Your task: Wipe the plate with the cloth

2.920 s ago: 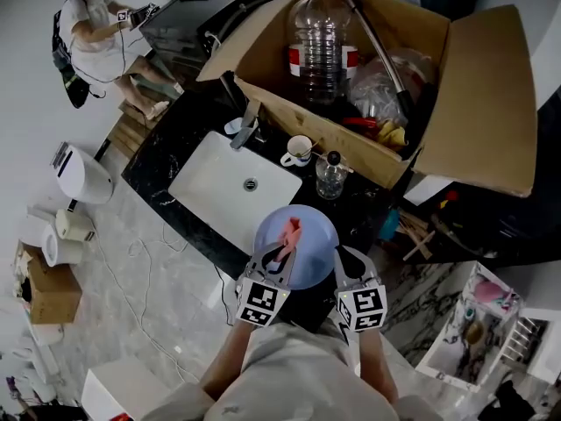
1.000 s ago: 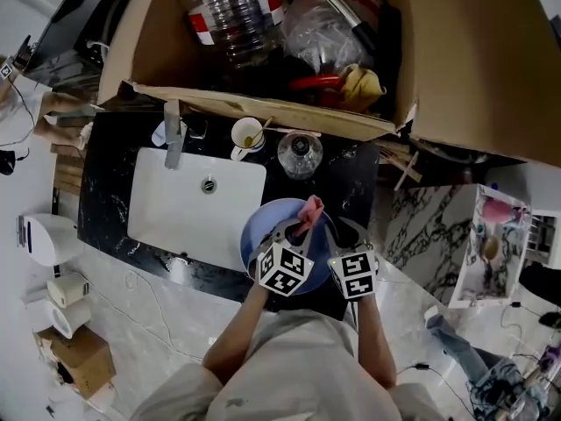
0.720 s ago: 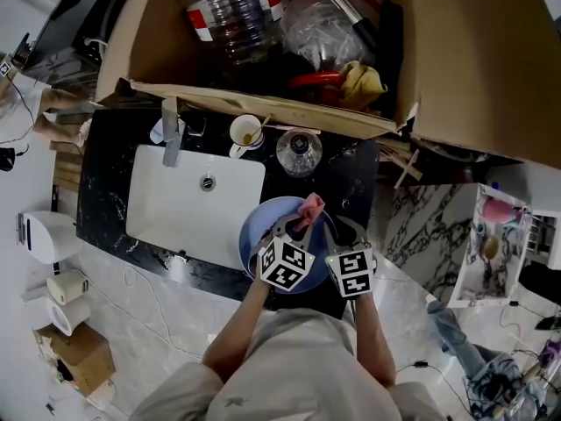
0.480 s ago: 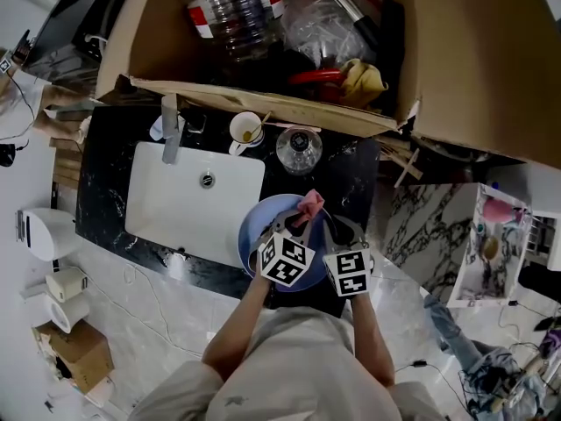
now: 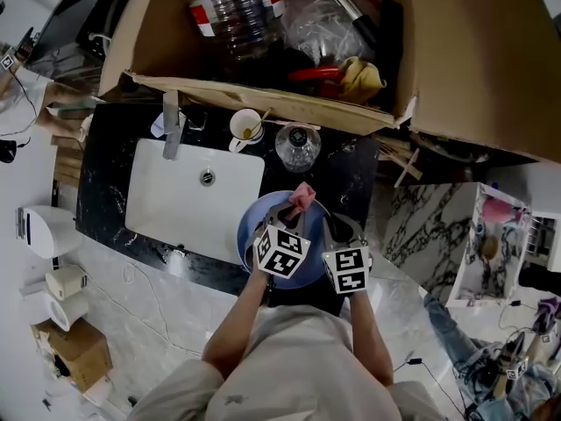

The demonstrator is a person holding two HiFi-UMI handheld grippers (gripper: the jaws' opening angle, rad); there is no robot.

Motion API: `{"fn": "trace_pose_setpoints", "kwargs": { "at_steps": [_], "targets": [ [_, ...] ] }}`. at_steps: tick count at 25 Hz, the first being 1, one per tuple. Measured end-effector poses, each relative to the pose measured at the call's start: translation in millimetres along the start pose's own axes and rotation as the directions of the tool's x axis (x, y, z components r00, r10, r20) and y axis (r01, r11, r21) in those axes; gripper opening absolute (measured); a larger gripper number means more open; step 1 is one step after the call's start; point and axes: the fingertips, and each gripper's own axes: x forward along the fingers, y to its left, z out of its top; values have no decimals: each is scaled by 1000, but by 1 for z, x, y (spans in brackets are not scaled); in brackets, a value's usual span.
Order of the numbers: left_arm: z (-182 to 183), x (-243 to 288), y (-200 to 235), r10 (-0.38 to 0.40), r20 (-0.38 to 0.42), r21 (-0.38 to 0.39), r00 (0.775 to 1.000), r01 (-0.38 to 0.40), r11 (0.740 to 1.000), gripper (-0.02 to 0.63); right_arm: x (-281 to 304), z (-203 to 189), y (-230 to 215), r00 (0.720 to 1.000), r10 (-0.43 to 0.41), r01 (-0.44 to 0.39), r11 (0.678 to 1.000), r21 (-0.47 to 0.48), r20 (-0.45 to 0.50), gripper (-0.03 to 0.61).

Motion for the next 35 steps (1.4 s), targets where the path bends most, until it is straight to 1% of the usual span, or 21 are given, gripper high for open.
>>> {"fn": "trace_pose_setpoints", "kwargs": {
  "at_steps": [8,19,23,30,35],
  "targets": [
    [-6,-5,15,60,-31,-19,998,-61,998,33,-1,-2,-1,1000,-16,16,999,28,-2,38],
    [-17,-14,35,126,-79,-39,989,-129,991,32,-2,1,-1,1000,-24,23,998,53,11,38],
    [-22,-18,41,152,-105,-29,983,-156,987,32,-1,1,-2,999,-28,27,998,65,15,38],
    [-33,-25,50,184,-144,-38,972,-192,981,32,-1,0,-2,999,-32,30,996,81,21,38],
    [-41,-29,53,206,-205,-5,957,-211,977,32,0,0,-3,999,-37,35,995,95,19,38]
  ]
}}
